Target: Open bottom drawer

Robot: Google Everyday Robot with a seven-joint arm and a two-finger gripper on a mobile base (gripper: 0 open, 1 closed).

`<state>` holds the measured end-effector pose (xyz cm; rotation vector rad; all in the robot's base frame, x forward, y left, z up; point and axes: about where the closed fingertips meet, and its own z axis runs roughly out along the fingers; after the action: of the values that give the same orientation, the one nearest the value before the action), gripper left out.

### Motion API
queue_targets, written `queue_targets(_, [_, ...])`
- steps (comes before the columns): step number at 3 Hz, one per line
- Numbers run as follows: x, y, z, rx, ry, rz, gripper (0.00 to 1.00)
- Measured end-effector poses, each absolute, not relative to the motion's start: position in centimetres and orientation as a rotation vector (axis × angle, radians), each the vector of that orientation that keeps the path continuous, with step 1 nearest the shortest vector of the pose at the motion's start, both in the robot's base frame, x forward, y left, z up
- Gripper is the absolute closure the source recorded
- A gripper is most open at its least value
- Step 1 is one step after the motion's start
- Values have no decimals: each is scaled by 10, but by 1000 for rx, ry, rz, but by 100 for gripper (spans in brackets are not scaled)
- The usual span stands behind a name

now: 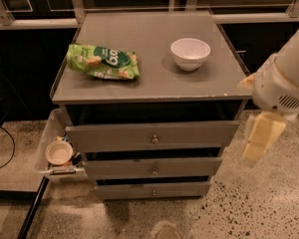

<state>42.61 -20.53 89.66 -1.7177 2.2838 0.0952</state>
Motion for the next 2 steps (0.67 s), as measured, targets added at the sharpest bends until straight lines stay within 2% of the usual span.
queue_targets(2, [405,-204,769,-1722,2242,243,0])
